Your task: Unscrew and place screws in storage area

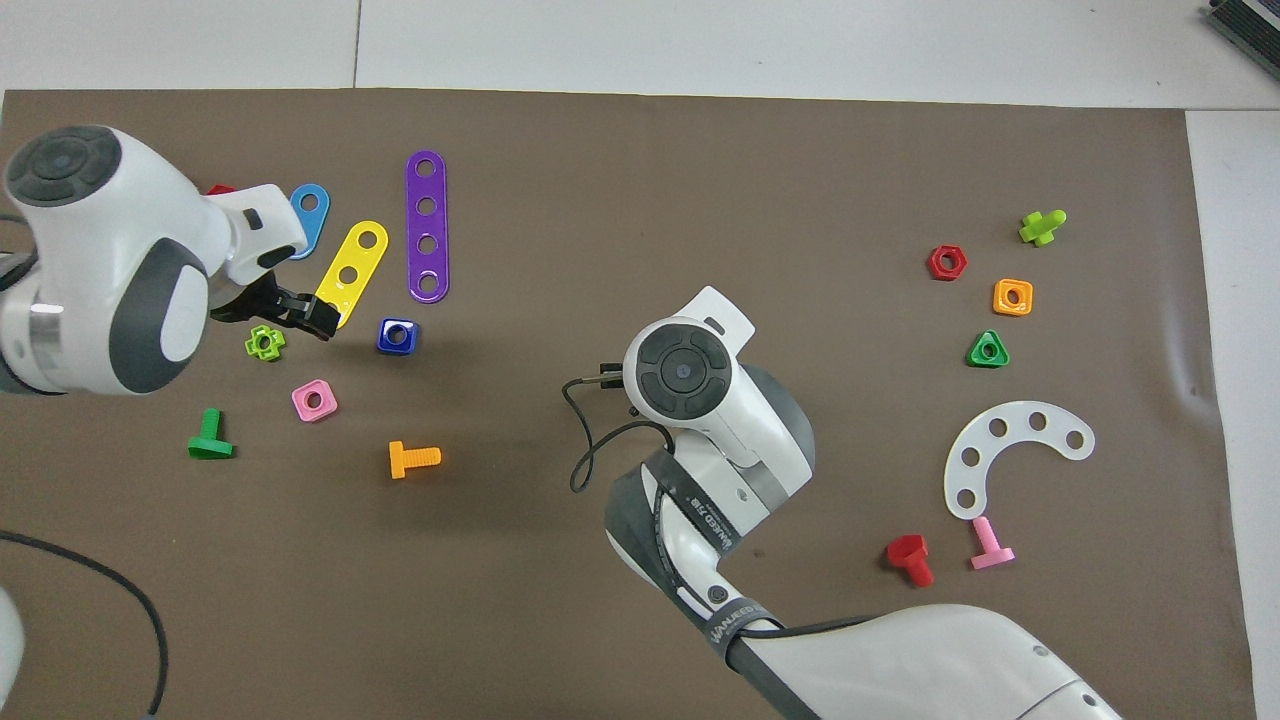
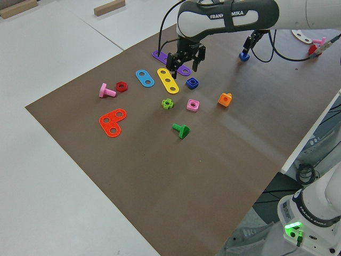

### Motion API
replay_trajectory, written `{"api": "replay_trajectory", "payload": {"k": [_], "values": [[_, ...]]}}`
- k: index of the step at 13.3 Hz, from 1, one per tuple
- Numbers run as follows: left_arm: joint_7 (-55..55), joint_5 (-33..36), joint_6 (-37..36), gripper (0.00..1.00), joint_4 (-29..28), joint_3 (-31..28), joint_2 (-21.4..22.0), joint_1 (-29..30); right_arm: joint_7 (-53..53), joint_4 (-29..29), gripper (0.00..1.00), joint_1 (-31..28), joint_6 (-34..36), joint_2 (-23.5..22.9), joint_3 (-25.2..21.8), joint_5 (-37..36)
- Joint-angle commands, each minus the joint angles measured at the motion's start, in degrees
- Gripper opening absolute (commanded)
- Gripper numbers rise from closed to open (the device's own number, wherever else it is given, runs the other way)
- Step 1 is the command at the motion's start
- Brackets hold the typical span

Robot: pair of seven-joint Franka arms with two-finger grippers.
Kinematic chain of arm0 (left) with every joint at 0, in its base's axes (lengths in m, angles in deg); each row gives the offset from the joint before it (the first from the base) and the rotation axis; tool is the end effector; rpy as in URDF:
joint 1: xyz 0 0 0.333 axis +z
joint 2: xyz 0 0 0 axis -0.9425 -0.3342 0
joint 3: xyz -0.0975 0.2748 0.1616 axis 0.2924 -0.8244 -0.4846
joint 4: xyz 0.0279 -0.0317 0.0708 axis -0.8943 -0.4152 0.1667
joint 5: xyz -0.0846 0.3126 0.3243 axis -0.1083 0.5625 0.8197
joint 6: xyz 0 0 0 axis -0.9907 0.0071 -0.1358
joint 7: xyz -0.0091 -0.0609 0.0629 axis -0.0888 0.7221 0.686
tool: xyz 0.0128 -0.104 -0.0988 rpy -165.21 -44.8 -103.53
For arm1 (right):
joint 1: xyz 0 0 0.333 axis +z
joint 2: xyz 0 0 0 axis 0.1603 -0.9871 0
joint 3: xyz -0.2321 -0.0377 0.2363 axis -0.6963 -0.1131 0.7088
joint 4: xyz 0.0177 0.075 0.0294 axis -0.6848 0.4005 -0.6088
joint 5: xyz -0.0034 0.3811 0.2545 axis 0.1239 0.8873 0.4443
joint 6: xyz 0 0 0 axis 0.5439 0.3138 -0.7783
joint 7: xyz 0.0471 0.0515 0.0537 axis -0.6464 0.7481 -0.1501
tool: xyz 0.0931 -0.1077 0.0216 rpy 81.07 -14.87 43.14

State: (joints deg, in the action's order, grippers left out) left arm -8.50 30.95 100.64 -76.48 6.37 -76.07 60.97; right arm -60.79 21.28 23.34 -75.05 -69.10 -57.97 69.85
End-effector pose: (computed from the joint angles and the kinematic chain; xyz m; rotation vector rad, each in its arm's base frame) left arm 0.6730 -0.0590 0.3407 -3.0826 0.4685 0.1560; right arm 0.5985 0.4002 0.2555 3.1294 0.0255 0.2024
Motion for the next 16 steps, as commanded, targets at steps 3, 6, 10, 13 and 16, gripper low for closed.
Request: {"api": "replay_trajectory", "payload": {"k": [3, 6, 10, 13, 16], "values": [[-4.79, 1.01, -1.02, 1.00, -7.37, 0.49, 6.52, 9.05, -1.26, -0.73, 0.00, -0.04, -0.73, -0.19, -0.20, -1.24], [-3.92, 0.92, -5.74, 1.00, -7.30, 0.49, 12.31, 9.85, -0.73, -0.38, 0.00, -1.70, -0.73, 1.13, -0.20, -1.23], [-0.85, 1.01, -7.70, 1.00, -7.12, 0.58, 21.98, 8.89, 5.40, -0.11, 0.00, -5.57, -2.39, 1.39, -0.20, -1.32], [-0.32, 1.01, -8.58, 1.00, -3.36, 4.43, 23.59, 8.63, 9.71, -0.11, 0.00, -9.00, -2.49, 2.44, -0.20, -1.32], [0.74, 0.66, -8.76, 1.00, 0.87, 6.55, 22.97, 8.63, 12.89, 0.24, 0.00, -11.99, -2.57, 3.59, -0.20, -1.32]]}}
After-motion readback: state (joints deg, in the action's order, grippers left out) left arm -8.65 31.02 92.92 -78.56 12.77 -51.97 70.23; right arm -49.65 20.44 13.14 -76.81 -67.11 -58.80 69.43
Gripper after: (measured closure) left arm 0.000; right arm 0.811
